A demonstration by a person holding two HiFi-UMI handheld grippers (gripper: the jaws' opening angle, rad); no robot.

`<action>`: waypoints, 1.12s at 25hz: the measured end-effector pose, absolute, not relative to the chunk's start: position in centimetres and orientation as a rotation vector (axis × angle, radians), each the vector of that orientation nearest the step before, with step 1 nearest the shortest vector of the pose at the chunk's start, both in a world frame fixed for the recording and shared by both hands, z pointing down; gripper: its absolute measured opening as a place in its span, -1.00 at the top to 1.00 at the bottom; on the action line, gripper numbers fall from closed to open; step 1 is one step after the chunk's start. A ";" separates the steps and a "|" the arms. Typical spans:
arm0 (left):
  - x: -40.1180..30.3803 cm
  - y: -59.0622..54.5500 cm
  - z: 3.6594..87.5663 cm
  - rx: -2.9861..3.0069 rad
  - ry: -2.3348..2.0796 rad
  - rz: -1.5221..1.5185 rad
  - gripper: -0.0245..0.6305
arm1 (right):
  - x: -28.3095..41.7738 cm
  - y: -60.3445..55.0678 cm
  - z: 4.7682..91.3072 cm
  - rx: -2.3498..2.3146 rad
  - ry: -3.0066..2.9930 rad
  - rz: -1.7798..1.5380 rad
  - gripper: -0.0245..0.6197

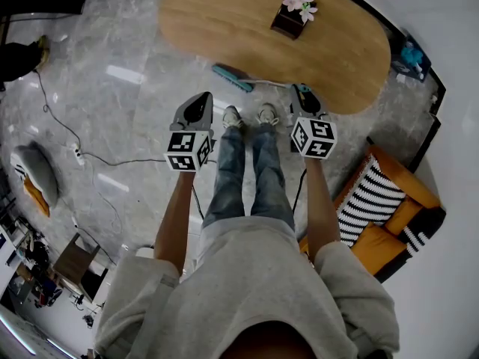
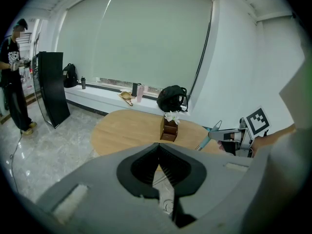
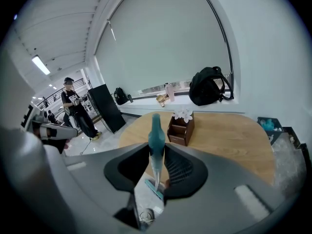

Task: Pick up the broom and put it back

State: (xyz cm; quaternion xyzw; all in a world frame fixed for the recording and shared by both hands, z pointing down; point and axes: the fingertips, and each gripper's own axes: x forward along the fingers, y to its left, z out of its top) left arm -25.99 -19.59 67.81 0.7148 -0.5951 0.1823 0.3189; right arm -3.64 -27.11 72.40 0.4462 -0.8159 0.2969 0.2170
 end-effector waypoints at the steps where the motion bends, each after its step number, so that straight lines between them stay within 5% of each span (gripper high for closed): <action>1: -26.0 -19.5 67.8 1.881 -1.564 0.480 0.92 | -3.8 -27.0 72.3 1.228 -2.268 0.824 0.62; 28: -30.2 -21.7 56.5 1.982 -1.702 0.318 0.92 | -11.3 -23.8 59.8 1.019 -2.437 0.575 0.63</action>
